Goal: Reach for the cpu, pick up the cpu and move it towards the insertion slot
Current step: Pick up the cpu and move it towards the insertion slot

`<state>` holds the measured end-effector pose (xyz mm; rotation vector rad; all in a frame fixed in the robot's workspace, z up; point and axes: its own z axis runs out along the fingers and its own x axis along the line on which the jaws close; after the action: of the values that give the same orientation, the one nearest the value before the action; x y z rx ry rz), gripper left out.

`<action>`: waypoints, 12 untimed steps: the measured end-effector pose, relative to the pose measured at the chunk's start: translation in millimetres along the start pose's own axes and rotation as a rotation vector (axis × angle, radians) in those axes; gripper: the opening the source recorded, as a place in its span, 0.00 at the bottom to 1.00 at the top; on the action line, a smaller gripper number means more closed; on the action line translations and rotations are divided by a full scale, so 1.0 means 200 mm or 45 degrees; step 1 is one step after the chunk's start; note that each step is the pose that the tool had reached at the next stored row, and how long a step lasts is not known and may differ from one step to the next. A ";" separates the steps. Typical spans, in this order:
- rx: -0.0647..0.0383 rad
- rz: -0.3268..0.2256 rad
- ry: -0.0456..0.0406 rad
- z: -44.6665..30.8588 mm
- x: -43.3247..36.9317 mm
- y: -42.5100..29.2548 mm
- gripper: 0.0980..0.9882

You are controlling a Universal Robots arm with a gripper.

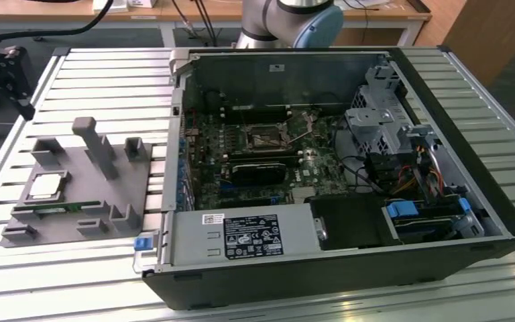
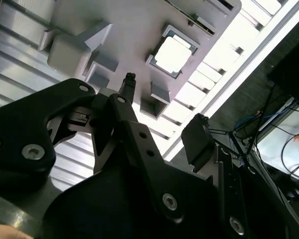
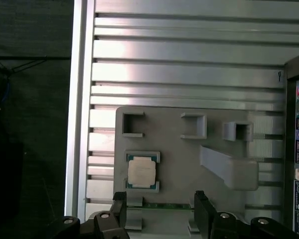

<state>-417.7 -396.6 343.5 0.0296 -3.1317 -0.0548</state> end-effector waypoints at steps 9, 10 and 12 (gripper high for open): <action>0.006 0.000 0.001 0.039 0.001 -0.002 0.62; 0.006 0.000 0.001 0.042 0.001 -0.002 0.62; 0.007 0.000 0.001 0.046 0.002 -0.002 0.62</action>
<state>-418.2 -396.6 334.2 0.0297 -3.1310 -0.0460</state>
